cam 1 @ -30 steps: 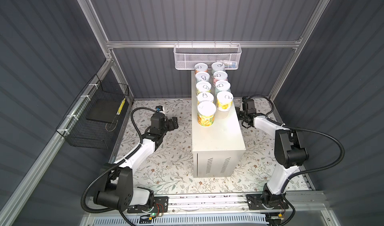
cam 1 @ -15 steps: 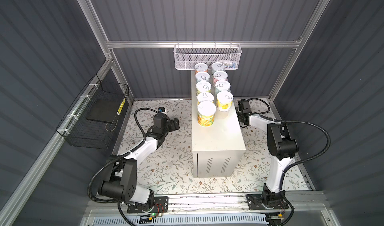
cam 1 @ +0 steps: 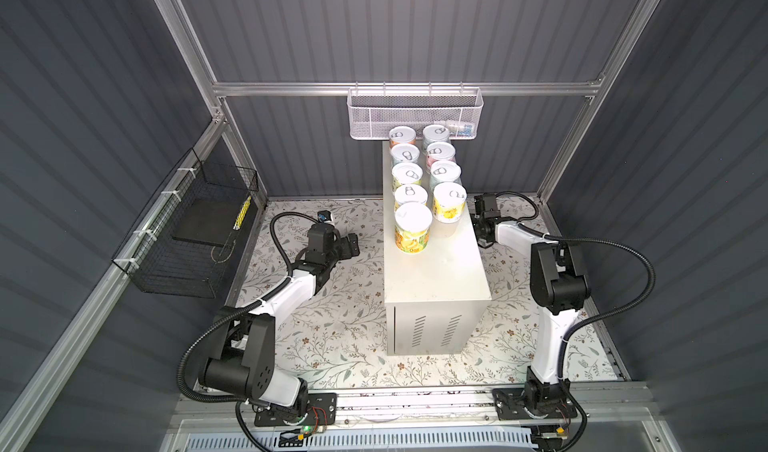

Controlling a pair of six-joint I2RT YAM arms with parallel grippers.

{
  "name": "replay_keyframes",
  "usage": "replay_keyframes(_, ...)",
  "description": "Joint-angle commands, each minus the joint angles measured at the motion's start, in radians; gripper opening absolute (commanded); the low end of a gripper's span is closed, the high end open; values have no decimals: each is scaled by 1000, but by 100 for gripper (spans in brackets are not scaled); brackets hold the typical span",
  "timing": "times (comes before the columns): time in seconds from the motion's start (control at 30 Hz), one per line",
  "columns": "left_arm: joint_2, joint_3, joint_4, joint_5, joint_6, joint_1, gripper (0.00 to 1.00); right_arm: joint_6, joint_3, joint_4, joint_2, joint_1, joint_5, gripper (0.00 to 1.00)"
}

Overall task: Place and organize the canned foods onto the counter
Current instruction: 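Lift the dark-blue can with the right gripper up beside the cabinet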

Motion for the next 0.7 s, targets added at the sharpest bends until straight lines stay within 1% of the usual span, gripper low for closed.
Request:
replay_keyframes(0.0,14,27,-22,-3,17,8,95,-1,37,-60,22,7,27,97)
replay_keyframes(0.1,14,24,-24,2,15,8,95,-6,44,-66,27,9,27,94)
replay_keyframes(0.17,14,26,-27,2,13,7,95,-12,51,-71,31,9,23,87)
replay_keyframes(0.23,11,29,-31,3,13,8,95,-14,54,-72,33,9,17,85)
replay_keyframes(0.33,5,33,-36,1,13,7,95,-20,52,-69,32,9,7,77)
replay_keyframes(0.37,2,34,-36,-2,12,8,95,-25,51,-69,32,9,1,68)
replay_keyframes(0.43,-4,43,-47,-5,20,8,95,-35,46,-65,29,9,-13,47)
replay_keyframes(0.47,-6,51,-58,-7,24,8,95,-38,41,-61,25,9,-17,35)
replay_keyframes(0.53,-14,63,-74,-9,34,8,95,-49,34,-54,21,9,-21,5)
replay_keyframes(0.57,-18,68,-80,-13,39,8,95,-54,32,-53,18,9,-19,0)
replay_keyframes(0.67,-33,74,-94,-14,43,8,95,-68,2,-37,-5,7,-21,0)
